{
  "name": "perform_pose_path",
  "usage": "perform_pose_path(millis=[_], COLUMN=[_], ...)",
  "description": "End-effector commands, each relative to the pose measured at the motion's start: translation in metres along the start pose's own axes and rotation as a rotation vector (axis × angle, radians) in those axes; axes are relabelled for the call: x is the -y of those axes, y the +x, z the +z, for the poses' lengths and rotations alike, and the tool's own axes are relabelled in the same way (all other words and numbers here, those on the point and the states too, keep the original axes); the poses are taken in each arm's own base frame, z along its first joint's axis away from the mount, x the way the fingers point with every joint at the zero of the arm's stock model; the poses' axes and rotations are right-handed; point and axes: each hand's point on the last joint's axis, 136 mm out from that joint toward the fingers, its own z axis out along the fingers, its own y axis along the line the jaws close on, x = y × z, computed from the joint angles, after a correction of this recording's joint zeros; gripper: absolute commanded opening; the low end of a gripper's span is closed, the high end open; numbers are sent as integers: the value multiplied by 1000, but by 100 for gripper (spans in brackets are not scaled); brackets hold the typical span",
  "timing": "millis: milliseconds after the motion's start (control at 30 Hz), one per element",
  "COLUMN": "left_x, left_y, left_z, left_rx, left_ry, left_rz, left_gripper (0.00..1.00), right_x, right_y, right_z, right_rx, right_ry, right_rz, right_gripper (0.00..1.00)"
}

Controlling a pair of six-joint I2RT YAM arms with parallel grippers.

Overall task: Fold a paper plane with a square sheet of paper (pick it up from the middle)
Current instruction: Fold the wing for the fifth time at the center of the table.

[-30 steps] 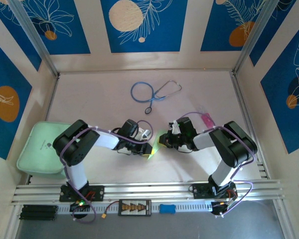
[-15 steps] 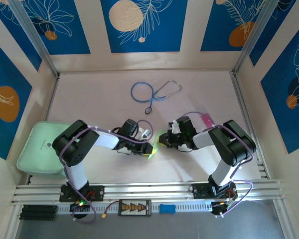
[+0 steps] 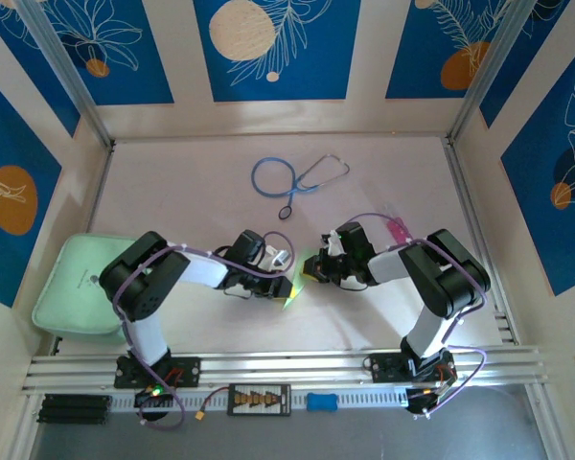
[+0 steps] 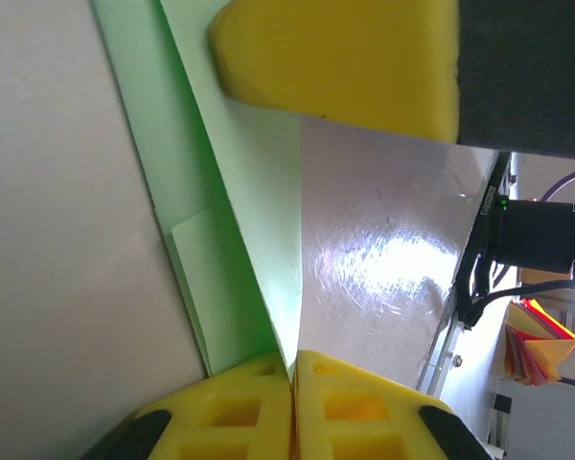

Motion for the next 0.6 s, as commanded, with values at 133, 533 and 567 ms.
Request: perform_pose_path(millis=[133,533,567], left_x=[-2,1,1], left_y=[28,36,36], left_z=[-7,-7,-7], left_rx=[-72,-94,-95], left_ry=[-9,7,6], left_rz=[-35,-37,-37], left_gripper=[7,10,10], right_x=[45,50,49], right_y=[10,13,13], right_z=[2,2,2], right_rx=[0,-2,-3], right_ry=[172,194,194], right_rz=[91,97,95], right_gripper=[9,8,8])
